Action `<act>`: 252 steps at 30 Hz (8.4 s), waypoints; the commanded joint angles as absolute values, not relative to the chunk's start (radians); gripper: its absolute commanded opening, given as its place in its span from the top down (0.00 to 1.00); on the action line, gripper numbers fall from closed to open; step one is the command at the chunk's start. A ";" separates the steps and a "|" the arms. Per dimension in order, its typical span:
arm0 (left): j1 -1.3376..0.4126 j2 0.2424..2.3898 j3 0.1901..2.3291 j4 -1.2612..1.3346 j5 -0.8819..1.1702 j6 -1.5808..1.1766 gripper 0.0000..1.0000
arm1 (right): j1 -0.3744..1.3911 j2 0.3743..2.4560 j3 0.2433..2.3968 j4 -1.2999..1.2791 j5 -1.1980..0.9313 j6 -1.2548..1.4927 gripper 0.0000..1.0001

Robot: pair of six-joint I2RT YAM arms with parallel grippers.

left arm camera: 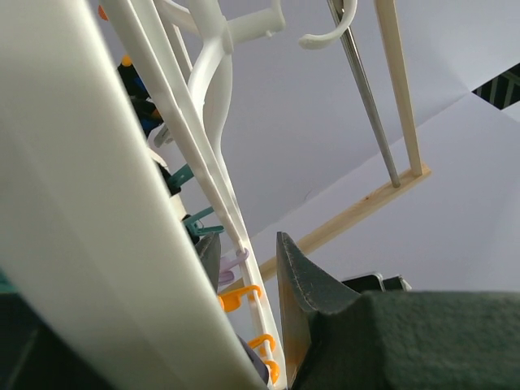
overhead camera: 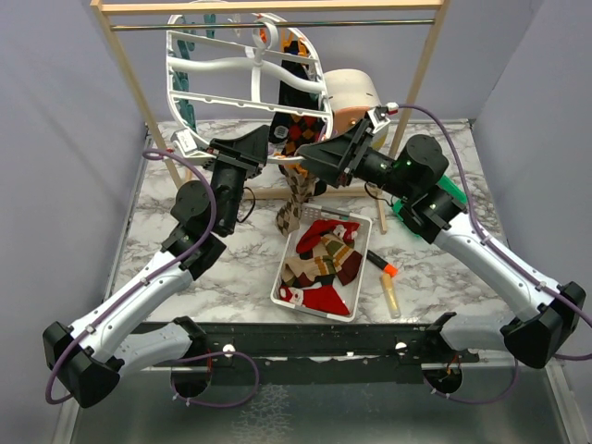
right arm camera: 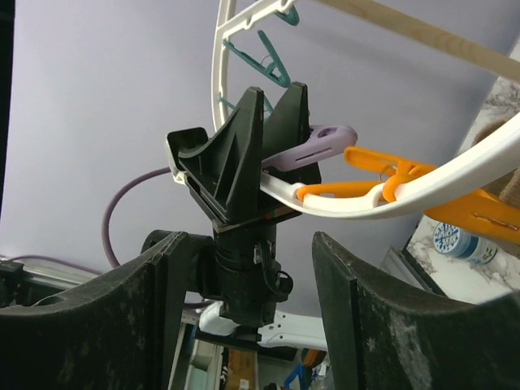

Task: Clip the socks to the hanger
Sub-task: Adjust the hanger on the clothesline, then pick up the sock from the bin.

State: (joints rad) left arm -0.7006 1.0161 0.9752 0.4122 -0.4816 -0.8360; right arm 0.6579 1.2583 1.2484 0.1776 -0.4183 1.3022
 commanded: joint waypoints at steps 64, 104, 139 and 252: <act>-0.698 0.705 0.903 0.181 -0.662 -0.700 0.37 | 0.502 1.265 1.179 0.172 -0.092 1.254 0.64; -0.674 0.848 0.936 0.341 -0.597 -0.759 0.71 | 0.437 1.149 1.189 0.021 -0.208 1.151 0.30; -0.673 0.756 0.827 0.302 -0.518 -0.828 0.66 | 0.462 1.354 1.215 0.187 -0.352 1.247 0.63; -0.673 0.444 0.424 0.002 -0.508 -0.434 0.01 | 0.929 1.446 0.775 -0.065 0.450 0.290 0.43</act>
State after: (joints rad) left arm -0.6743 0.4301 0.4286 0.0086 -0.5220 -0.4397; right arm 0.9234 1.3819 0.7223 -0.0029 0.3004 0.2565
